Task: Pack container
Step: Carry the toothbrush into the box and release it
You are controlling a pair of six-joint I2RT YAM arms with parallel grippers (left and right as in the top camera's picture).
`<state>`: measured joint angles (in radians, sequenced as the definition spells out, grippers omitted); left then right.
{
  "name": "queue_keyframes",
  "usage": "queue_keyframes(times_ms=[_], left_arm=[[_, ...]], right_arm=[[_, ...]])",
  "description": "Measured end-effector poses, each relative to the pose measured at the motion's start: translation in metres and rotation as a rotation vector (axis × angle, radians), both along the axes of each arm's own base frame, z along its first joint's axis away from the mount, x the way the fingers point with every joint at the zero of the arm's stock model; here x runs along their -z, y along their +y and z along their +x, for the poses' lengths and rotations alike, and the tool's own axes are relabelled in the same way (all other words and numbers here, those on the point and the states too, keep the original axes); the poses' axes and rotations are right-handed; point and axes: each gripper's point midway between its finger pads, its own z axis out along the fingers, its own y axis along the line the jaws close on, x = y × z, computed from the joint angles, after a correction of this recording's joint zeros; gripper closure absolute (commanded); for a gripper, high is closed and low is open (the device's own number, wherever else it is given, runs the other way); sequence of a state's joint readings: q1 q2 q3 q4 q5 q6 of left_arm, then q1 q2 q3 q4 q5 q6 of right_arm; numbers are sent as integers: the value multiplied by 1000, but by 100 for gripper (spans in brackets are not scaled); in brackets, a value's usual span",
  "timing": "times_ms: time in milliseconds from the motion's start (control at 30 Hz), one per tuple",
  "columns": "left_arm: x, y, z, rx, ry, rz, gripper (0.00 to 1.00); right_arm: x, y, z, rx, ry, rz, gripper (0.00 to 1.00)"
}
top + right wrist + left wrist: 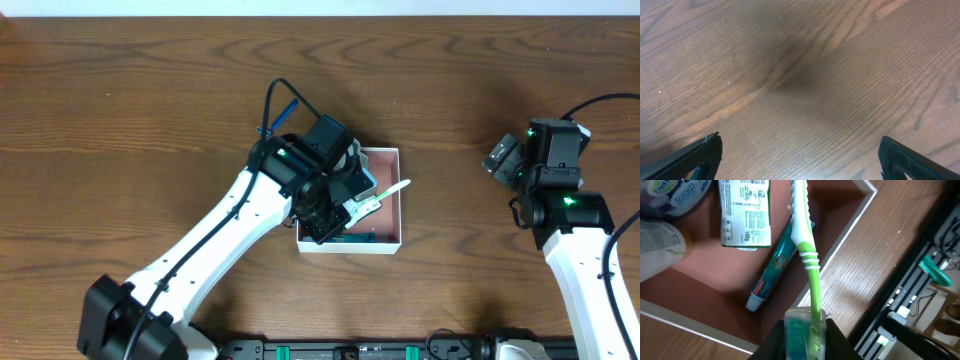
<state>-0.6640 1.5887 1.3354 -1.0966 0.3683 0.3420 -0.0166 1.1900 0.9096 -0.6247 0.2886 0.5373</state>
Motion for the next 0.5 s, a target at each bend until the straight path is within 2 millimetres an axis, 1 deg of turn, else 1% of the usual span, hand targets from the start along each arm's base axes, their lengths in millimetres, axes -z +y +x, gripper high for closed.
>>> queue_keyframes(times_ms=[133, 333, 367, 400, 467, 500], left_arm=[[6, 3, 3, 3, -4, 27, 86], [7, 7, 7, -7, -17, 43, 87], [7, 8, 8, -11, -19, 45, 85], [7, 9, 9, -16, -19, 46, 64], [7, 11, 11, -18, -24, 50, 41], [7, 12, 12, -16, -27, 50, 34]], right_arm=[[0, 0, 0, 0, 0, 0, 1], [0, 0, 0, 0, 0, 0, 1], [0, 0, 0, 0, 0, 0, 1], [0, 0, 0, 0, 0, 0, 1], [0, 0, 0, 0, 0, 0, 1], [0, 0, 0, 0, 0, 0, 1]])
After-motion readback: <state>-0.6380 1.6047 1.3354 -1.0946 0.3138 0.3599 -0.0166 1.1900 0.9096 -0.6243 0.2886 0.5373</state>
